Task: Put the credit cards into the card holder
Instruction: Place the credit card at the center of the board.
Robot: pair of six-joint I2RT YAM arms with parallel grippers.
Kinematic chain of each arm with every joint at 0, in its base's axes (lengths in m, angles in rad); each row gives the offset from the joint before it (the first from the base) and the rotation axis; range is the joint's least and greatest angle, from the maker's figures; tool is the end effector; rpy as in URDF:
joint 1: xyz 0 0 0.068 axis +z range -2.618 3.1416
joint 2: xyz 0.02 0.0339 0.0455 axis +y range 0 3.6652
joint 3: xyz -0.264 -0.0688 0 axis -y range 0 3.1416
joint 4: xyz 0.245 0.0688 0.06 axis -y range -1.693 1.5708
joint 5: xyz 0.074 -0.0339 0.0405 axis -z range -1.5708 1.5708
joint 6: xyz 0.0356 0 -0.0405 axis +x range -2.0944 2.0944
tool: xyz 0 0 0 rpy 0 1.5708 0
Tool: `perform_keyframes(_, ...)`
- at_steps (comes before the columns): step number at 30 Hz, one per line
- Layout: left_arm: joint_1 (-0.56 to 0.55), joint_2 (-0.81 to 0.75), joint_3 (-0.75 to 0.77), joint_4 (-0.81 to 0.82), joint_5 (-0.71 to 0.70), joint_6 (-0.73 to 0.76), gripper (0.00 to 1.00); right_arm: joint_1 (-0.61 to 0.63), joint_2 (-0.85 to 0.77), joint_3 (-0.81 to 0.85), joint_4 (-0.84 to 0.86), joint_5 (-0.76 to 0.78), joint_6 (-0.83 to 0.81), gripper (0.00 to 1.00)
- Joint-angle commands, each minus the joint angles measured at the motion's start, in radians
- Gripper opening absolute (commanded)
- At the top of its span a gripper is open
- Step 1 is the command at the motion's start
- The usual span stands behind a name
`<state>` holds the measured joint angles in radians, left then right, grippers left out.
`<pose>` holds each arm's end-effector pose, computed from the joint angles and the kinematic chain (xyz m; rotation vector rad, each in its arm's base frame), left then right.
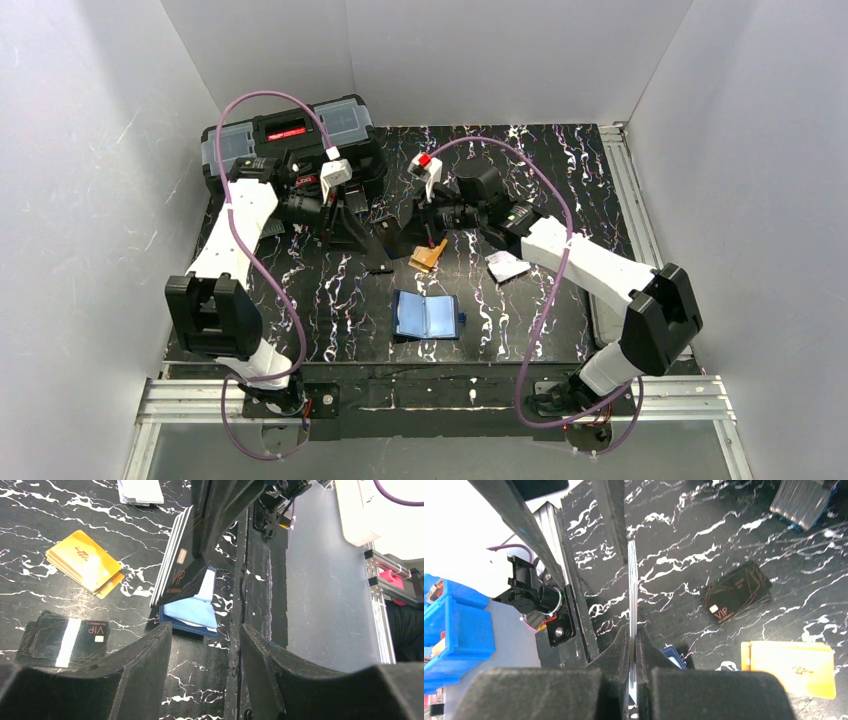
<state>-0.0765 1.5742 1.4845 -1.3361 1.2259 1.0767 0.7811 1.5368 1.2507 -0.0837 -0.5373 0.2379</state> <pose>0.2793 -0.0550 0.3302 1.2564 1.7318 -1.2444 0.2432 0.2668 0.3280 -0.9187 1.8639 1.1729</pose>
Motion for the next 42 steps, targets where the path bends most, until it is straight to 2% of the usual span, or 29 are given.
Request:
perform_keyframes(1,0.004,-0.081,-0.022,0.057,0.023,-0.080,0.53,0.003,-0.053,0.033,0.099,-0.015,-0.020,0.01)
perform_keyframes(6,0.004,-0.079,0.017,-0.075,0.061,0.067,0.54,0.003,-0.071,0.032,0.122,-0.103,-0.010,0.01)
perform_keyframes(13,0.004,-0.065,0.075,-0.249,0.089,0.250,0.43,-0.009,-0.071,0.044,0.086,-0.251,-0.029,0.01)
perform_keyframes(16,0.004,-0.045,0.097,-0.340,0.102,0.336,0.43,-0.010,-0.057,0.070,0.030,-0.272,-0.046,0.01)
perform_keyframes(21,0.004,-0.048,0.092,-0.345,0.108,0.349,0.43,-0.010,-0.033,0.100,0.027,-0.285,-0.043,0.01)
perform_keyframes(25,0.004,-0.047,0.089,-0.346,0.112,0.361,0.26,-0.009,-0.014,0.121,0.023,-0.266,-0.035,0.04)
perform_keyframes(30,0.004,-0.052,0.095,-0.345,0.119,0.355,0.13,-0.010,0.013,0.143,0.010,-0.236,-0.033,0.07)
perform_keyframes(42,0.004,-0.034,0.106,-0.346,0.089,0.390,0.04,-0.010,0.073,0.161,-0.023,-0.204,-0.058,0.08)
